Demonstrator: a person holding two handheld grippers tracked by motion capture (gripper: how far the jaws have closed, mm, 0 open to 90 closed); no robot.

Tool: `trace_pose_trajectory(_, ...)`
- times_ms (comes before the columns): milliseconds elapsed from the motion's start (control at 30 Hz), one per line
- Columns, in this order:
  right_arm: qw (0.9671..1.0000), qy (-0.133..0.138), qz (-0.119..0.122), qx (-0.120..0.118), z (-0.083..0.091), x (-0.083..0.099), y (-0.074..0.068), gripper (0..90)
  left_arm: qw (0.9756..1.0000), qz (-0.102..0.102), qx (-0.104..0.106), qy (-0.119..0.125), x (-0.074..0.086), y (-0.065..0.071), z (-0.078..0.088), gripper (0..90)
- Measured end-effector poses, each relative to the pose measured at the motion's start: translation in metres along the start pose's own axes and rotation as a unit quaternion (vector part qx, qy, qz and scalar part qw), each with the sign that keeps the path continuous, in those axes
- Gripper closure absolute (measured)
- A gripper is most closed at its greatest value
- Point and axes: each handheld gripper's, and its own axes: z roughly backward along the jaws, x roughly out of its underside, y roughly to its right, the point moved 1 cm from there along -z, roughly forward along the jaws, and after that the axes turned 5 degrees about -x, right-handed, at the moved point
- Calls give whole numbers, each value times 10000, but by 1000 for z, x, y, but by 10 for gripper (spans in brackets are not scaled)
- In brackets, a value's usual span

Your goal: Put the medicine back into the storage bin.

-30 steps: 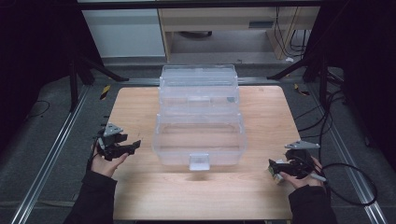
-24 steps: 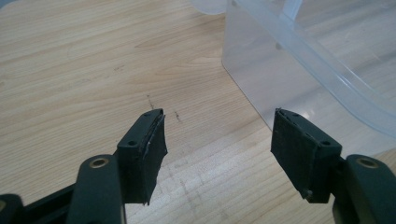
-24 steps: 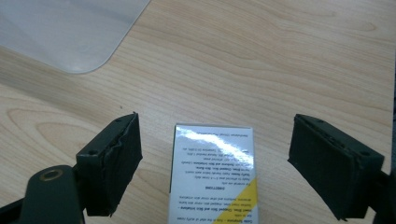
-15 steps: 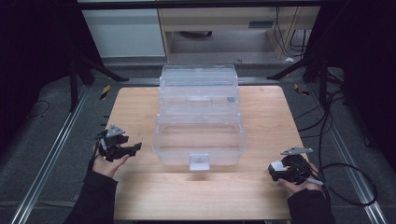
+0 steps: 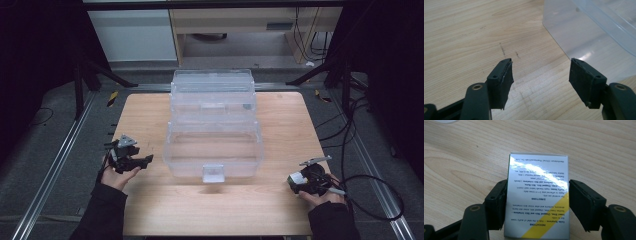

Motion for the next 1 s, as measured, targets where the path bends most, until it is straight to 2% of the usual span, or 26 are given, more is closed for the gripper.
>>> trace_pose_trajectory(133, 9999, -72, -58, -75, 0, -3, 0, 431, 10000, -37, 5, -46, 0, 0, -1, 350)
trace_pose_trajectory(367, 9998, -184, -86, -17, 1, -6, -2, 451, 10000, -27, 14, -52, 1, 0, -2, 354)
trace_pose_trajectory(667, 9994, 323, -98, -65, 17, -15, -2, 453, 10000, -44, 29, -63, 0, 1, -2, 365)
trace_pose_trajectory(1000, 9964, 819, -61, -218, 32, -26, -4, 452, 9999, -51, 31, -92, 1, 1, -3, 369)
